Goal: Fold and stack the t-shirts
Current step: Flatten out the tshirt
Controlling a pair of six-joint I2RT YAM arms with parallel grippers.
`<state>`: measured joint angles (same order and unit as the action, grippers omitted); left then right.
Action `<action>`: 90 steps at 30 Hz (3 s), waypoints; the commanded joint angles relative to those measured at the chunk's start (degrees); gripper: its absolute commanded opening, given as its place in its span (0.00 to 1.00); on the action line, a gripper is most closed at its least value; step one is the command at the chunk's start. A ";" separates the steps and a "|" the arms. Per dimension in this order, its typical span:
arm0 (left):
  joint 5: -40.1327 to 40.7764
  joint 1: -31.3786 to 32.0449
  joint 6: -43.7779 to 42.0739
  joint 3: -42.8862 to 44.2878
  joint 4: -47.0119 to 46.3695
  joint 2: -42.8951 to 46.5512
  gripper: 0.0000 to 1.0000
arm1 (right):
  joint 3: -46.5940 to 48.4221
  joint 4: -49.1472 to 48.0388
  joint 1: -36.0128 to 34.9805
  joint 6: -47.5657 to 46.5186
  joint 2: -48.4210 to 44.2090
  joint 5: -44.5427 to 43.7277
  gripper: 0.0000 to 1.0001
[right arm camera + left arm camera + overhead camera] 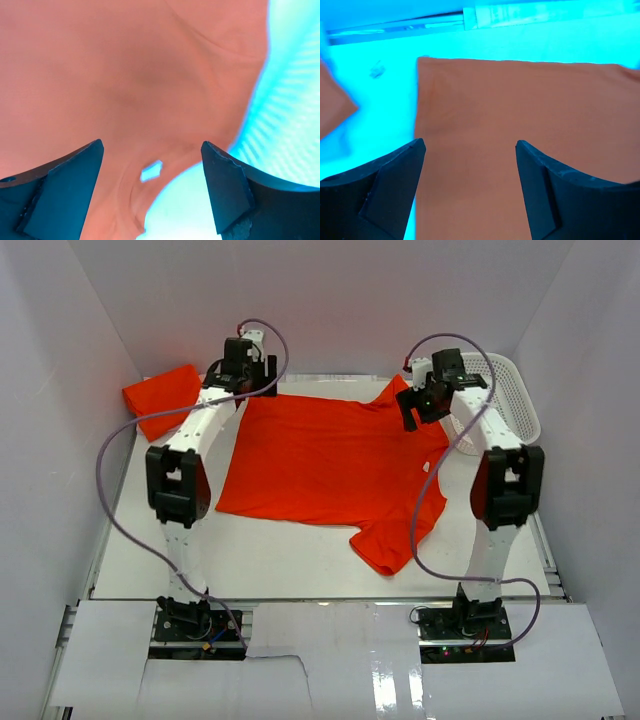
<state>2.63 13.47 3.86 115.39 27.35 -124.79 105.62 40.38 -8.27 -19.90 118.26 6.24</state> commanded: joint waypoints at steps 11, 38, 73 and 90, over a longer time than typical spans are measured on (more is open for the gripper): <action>5.63 -1.96 5.37 -51.91 -4.06 50.84 0.98 | -46.52 0.13 -9.03 -11.98 -47.39 10.45 0.84; 8.27 -7.32 17.41 -68.20 -1.51 56.24 0.98 | -63.00 23.26 -22.57 -24.33 -71.41 10.56 0.75; 8.97 -8.11 17.76 -68.90 -1.43 55.97 0.98 | -60.01 8.14 -53.78 -6.29 -46.37 -10.02 0.67; 7.91 -8.20 17.06 -68.55 -1.95 55.01 0.98 | -54.82 6.64 -53.78 -3.83 -37.13 -8.26 0.68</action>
<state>11.11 5.67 21.26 47.18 26.48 -70.06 48.95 46.74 -61.69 -25.23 80.93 -2.42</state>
